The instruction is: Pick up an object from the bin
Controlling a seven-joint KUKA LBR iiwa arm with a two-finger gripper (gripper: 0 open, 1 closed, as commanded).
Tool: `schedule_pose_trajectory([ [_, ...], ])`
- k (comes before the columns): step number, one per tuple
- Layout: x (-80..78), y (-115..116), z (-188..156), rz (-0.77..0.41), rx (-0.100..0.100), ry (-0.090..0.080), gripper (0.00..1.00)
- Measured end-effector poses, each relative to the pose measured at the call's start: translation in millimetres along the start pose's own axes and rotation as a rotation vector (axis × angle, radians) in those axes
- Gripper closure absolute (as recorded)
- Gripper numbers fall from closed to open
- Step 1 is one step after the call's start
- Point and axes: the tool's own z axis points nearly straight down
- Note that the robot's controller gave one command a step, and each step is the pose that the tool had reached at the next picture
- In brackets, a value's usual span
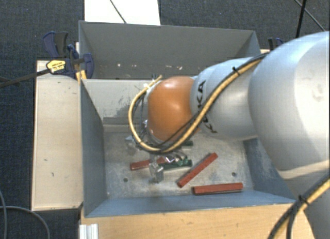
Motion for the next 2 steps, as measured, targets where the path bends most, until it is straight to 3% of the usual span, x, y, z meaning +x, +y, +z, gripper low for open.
schedule_pose_trajectory([
  [1,-0.5,3.7,-0.3,0.000,-0.004,0.000,1.00],
  [2,-4.6,53.9,-190.2,-0.066,-0.002,-0.008,1.00],
])
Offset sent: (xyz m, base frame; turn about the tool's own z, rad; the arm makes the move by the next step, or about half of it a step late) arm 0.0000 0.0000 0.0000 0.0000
